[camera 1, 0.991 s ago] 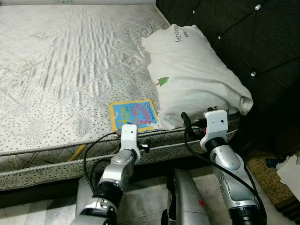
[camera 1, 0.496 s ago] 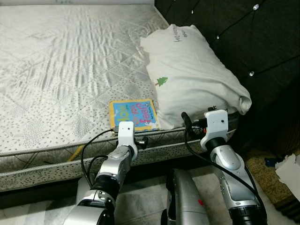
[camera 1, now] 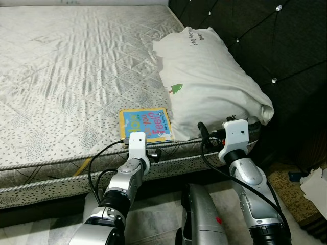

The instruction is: Clean up the room

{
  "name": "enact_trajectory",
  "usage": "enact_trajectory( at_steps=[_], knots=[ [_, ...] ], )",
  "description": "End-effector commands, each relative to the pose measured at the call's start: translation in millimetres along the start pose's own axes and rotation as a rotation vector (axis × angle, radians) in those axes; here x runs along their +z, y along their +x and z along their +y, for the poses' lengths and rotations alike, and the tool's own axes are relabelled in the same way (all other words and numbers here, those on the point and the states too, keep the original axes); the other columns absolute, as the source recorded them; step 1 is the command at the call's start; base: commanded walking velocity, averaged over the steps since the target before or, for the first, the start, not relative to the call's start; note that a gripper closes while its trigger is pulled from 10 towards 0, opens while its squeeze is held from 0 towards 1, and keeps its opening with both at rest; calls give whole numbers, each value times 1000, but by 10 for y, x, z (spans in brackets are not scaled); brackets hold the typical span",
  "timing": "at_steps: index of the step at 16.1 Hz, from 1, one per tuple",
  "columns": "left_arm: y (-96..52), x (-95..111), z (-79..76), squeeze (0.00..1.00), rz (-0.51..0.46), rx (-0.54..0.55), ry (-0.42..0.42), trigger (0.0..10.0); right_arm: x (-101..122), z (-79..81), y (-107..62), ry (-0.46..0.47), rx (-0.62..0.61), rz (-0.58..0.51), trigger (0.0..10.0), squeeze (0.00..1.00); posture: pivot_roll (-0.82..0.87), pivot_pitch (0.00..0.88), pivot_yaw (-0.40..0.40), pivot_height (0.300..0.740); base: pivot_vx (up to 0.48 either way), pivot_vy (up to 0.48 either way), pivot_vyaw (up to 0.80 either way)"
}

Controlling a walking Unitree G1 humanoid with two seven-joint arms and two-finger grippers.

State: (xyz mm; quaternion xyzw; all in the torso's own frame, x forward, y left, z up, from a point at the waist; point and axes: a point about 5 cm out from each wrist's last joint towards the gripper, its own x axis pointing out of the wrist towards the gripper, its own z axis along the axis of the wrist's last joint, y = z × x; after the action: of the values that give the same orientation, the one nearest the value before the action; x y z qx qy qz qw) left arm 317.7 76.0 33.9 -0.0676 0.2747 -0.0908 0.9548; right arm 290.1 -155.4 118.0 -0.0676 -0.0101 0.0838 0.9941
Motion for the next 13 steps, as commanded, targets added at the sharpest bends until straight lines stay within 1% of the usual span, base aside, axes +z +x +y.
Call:
enact_trajectory(
  at_steps=[1,6,7,8,9,10,11,12,13],
  knots=[
    [10,109,50,667,-36,21,2,10000,-9,-43,-2,3,-17,3,10000,0,-64,24,-86,518,0,0,0],
    [19,116,48,659,-37,17,4,10000,-12,-43,-3,2,-18,4,10000,0,-65,21,-84,518,0,0,0],
    [12,185,62,0,-70,40,14,10000,-16,-19,31,10,-23,-2,10000,0,-33,0,-51,518,0,0,0],
    [0,258,45,0,-105,47,28,10000,-20,17,76,21,-30,-10,10000,0,-30,0,-50,518,0,0,0],
    [-1,250,-20,0,-97,10,45,10000,-22,27,86,24,-31,-11,10000,0,-29,0,-49,518,0,0,0],
    [1,191,-180,0,-60,-84,97,10000,-26,27,88,25,-32,-11,10000,0,-31,0,-46,518,0,0,0],
    [0,181,-217,0,-57,-104,111,10000,-27,28,89,25,-32,-11,10000,0,-34,0,-43,518,0,0,0],
    [-2,205,-243,0,-75,-91,112,10000,-31,18,89,23,-36,-13,10000,0,-34,0,-43,518,0,0,0],
    [-3,221,-238,0,-86,-77,105,10000,-34,12,89,22,-39,-14,10000,0,-36,0,-41,518,0,0,0]
  ],
)
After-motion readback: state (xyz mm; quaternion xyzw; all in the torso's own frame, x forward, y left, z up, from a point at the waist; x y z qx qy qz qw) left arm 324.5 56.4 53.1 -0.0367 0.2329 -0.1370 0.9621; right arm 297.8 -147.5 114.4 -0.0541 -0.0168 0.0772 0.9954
